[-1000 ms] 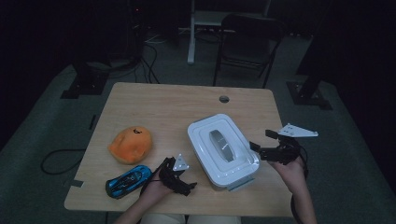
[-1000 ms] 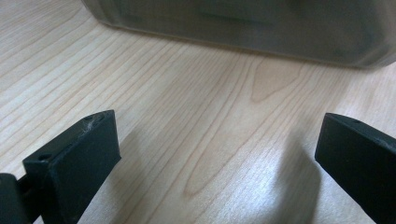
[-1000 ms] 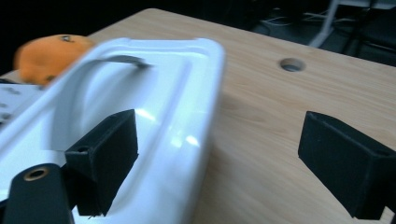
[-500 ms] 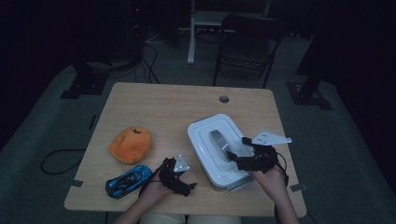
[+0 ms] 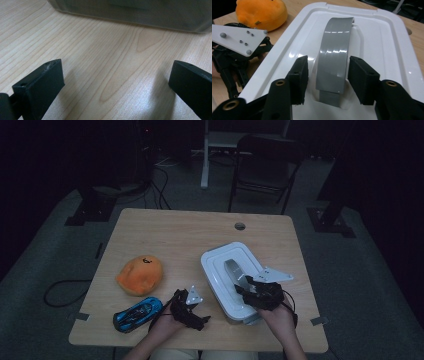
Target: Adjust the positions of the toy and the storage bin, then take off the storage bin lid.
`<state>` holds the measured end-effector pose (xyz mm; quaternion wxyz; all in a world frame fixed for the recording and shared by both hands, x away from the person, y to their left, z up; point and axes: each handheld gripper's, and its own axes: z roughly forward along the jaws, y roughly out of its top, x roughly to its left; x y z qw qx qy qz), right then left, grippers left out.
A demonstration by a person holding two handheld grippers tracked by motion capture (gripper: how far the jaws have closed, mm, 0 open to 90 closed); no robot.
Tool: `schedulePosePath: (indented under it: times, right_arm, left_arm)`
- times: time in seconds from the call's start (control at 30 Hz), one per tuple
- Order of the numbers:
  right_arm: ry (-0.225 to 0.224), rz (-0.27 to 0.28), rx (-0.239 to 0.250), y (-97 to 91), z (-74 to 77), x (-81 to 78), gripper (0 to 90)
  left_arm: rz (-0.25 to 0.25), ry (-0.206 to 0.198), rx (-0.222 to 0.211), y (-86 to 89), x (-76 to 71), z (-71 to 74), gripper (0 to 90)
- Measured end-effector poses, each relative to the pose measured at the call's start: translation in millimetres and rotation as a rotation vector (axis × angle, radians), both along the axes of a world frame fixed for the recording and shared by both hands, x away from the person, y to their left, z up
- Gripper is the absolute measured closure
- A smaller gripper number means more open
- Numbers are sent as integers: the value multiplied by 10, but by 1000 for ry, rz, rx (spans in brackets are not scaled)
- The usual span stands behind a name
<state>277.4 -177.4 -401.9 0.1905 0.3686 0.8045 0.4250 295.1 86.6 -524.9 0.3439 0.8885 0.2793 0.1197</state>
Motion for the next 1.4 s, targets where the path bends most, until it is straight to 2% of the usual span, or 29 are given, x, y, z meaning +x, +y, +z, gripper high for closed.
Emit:
schedulePosePath:
  times: [0.17,0.47,0.57,0.87,1.23,1.4]
  right_arm:
    - [20,6,18,21,-15,10,541]
    - [19,-7,6,34,-2,7,591]
    - [19,-22,2,25,-5,10,651]
    - [30,-39,7,24,-3,13,672]
    - [-24,-45,21,18,191,-21,676]
    - [-55,-56,27,-22,290,19,676]
  left_arm:
    - [1,0,0,0,-1,0,5]
    - [4,0,0,1,-4,0,5]
    - [6,0,-1,1,-5,-1,5]
    - [11,1,-1,2,-10,0,5]
    - [11,1,-1,1,-11,-1,5]
    - [12,2,0,2,-11,1,5]
